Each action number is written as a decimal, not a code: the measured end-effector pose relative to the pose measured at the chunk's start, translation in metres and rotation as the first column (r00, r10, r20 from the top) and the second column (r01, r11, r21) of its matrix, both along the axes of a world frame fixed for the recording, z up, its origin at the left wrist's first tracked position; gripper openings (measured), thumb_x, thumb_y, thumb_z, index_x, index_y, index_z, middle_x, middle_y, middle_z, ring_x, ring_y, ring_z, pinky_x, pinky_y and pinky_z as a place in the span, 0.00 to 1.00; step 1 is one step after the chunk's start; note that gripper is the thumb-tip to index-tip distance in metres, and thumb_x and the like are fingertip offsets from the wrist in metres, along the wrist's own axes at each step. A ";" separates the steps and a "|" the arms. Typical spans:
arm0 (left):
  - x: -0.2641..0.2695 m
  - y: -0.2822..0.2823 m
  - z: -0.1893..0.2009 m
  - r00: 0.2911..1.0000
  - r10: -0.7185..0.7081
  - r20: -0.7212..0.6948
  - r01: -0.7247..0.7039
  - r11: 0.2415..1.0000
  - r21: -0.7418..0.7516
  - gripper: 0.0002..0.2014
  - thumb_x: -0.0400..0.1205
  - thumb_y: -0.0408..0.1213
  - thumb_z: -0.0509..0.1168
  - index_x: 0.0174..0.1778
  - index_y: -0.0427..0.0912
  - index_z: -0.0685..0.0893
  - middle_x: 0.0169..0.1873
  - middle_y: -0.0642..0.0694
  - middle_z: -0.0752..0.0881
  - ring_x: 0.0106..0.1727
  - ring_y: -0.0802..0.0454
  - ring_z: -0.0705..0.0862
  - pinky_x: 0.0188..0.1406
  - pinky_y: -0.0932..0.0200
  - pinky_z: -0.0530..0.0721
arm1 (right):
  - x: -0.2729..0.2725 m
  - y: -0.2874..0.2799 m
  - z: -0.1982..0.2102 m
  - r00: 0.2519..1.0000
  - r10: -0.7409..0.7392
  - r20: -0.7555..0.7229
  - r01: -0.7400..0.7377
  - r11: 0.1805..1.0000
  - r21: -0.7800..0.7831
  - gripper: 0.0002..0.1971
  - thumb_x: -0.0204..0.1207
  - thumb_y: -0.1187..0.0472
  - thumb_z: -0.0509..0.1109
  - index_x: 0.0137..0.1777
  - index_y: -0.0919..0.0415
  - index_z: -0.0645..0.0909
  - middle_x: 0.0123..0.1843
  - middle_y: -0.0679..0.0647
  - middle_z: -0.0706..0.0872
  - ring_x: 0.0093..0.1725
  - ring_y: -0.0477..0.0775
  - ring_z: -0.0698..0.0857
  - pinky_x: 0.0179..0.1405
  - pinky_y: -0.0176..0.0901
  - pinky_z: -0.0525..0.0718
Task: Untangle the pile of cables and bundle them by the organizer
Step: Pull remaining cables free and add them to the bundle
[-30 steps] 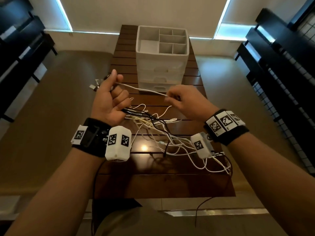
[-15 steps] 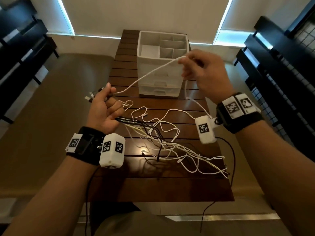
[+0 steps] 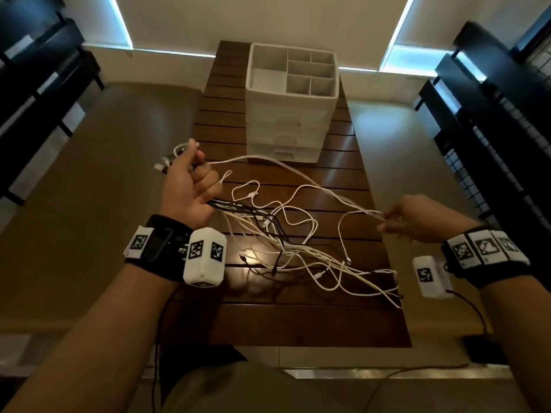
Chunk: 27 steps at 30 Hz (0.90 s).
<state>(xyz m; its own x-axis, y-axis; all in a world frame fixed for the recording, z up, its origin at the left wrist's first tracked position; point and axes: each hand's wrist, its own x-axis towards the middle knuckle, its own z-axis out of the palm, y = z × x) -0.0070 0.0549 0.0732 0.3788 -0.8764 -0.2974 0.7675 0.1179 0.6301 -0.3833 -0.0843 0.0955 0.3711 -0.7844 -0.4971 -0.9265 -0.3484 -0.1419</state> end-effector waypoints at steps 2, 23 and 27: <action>-0.007 -0.003 0.004 0.997 -0.063 0.040 0.063 0.998 -0.003 0.21 0.93 0.51 0.60 0.34 0.47 0.79 0.15 0.56 0.60 0.13 0.60 0.58 0.10 0.67 0.55 | 0.024 0.005 0.017 0.995 0.095 -0.016 -0.095 0.995 -0.008 0.27 0.77 0.44 0.80 0.73 0.55 0.84 0.56 0.51 0.89 0.52 0.50 0.87 0.44 0.37 0.82; -0.008 -0.012 0.029 0.966 -0.068 0.249 0.078 0.997 -0.028 0.16 0.92 0.50 0.63 0.41 0.47 0.81 0.17 0.56 0.62 0.15 0.62 0.60 0.10 0.67 0.60 | 0.144 0.041 -0.032 0.772 0.379 0.510 -0.263 0.921 -0.287 0.15 0.85 0.61 0.66 0.39 0.42 0.74 0.35 0.48 0.86 0.36 0.54 0.85 0.41 0.57 0.87; -0.025 -0.013 0.021 0.950 -0.138 0.280 0.143 0.990 0.002 0.18 0.92 0.50 0.62 0.37 0.47 0.78 0.17 0.56 0.61 0.15 0.62 0.58 0.10 0.67 0.58 | 0.136 0.038 -0.029 0.842 0.345 0.414 -0.285 0.937 -0.199 0.08 0.86 0.49 0.69 0.57 0.52 0.85 0.54 0.53 0.90 0.55 0.56 0.88 0.56 0.54 0.87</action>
